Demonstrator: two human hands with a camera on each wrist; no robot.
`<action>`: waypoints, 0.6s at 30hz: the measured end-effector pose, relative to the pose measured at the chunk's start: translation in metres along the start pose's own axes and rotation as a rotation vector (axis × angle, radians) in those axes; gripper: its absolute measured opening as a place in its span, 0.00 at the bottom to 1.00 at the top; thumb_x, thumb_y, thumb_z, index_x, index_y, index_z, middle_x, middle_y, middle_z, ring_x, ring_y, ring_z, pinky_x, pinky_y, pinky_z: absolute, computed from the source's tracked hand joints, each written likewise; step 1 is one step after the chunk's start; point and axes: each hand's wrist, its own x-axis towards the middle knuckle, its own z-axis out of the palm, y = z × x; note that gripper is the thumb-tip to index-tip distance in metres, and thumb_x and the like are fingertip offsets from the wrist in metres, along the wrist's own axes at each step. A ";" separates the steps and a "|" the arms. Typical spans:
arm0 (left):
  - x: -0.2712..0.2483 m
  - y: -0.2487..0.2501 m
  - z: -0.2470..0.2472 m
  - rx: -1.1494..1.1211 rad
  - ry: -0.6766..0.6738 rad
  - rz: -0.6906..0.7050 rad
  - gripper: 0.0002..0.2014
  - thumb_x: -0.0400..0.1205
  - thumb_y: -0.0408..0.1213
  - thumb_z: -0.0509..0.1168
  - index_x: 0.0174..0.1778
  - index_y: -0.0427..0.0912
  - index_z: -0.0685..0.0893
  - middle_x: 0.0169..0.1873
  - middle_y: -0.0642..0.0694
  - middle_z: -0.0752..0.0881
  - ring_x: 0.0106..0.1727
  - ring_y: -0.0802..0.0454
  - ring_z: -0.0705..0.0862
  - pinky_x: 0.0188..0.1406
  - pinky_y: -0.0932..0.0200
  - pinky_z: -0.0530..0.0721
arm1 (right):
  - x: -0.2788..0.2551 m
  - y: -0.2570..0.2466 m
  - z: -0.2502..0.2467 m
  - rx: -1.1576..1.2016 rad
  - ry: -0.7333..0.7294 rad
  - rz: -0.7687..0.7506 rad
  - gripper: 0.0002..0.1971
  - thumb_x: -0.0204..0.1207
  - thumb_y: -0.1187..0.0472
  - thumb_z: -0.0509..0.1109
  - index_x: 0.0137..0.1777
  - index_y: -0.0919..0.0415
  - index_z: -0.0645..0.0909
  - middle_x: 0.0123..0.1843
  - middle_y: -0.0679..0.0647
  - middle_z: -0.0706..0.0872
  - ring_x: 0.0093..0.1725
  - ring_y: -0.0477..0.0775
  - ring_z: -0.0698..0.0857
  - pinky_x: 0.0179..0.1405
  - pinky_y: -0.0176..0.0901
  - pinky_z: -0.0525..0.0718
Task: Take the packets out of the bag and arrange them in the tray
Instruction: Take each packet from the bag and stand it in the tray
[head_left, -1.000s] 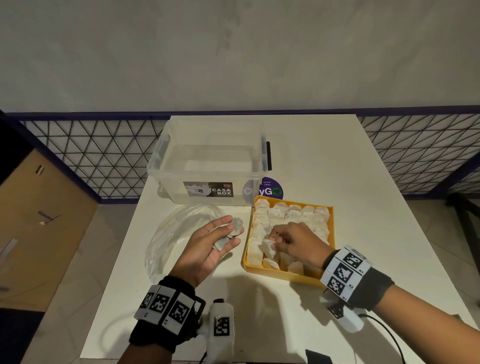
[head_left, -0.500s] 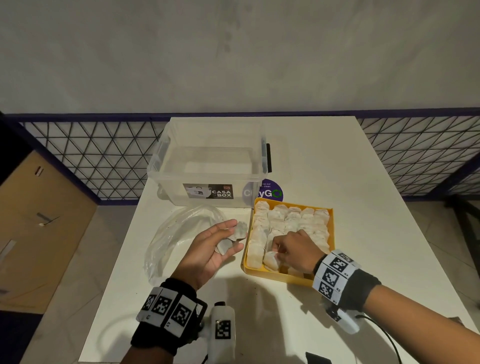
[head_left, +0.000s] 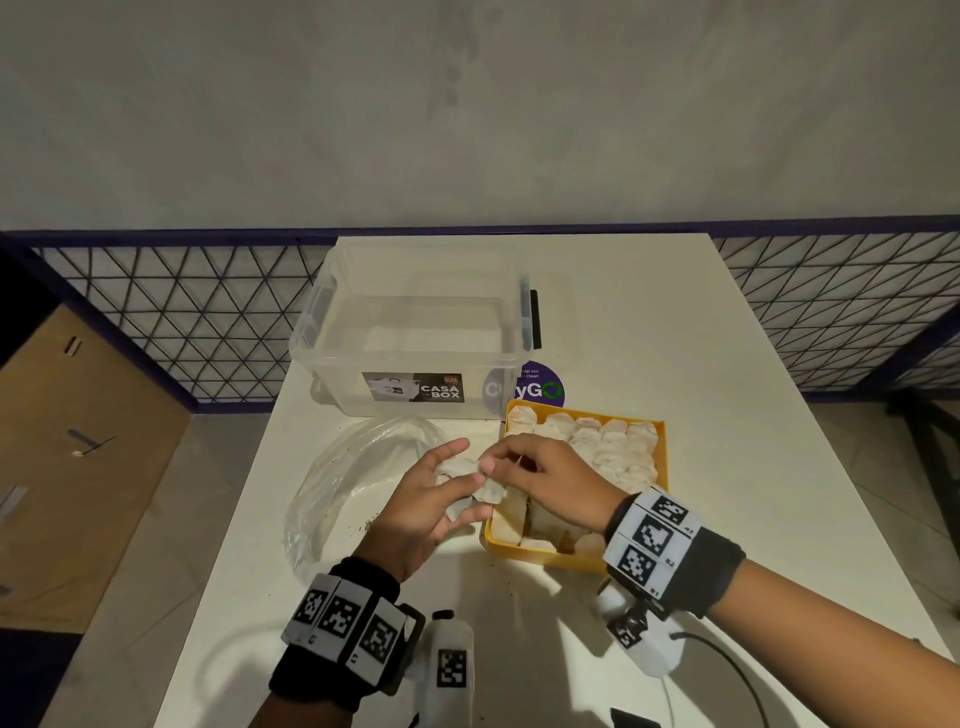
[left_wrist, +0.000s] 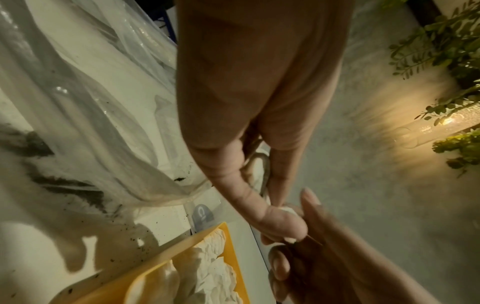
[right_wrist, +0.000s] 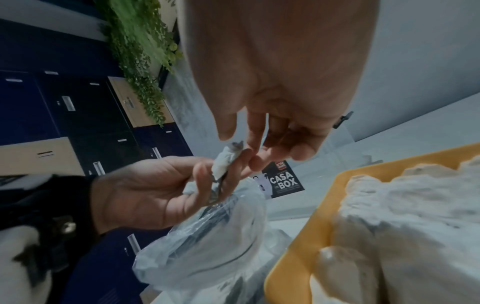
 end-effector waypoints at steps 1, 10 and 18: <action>0.000 0.000 0.000 0.007 0.009 -0.005 0.22 0.79 0.23 0.67 0.68 0.43 0.75 0.58 0.36 0.82 0.34 0.50 0.89 0.37 0.58 0.90 | 0.001 0.000 0.001 0.000 -0.005 0.004 0.10 0.79 0.55 0.67 0.54 0.59 0.84 0.49 0.56 0.87 0.49 0.54 0.82 0.52 0.46 0.79; 0.004 -0.002 0.001 0.069 0.047 0.006 0.15 0.78 0.31 0.71 0.60 0.33 0.82 0.48 0.38 0.90 0.42 0.46 0.90 0.63 0.39 0.80 | 0.002 0.009 0.001 0.136 0.085 0.008 0.06 0.77 0.63 0.69 0.51 0.58 0.85 0.42 0.54 0.86 0.42 0.49 0.80 0.45 0.34 0.76; 0.009 -0.001 0.002 0.262 0.004 0.037 0.08 0.78 0.30 0.71 0.52 0.33 0.86 0.47 0.36 0.86 0.46 0.46 0.88 0.36 0.61 0.87 | 0.010 0.004 -0.018 0.101 -0.069 -0.066 0.14 0.74 0.62 0.72 0.59 0.53 0.81 0.43 0.44 0.80 0.37 0.45 0.75 0.41 0.31 0.75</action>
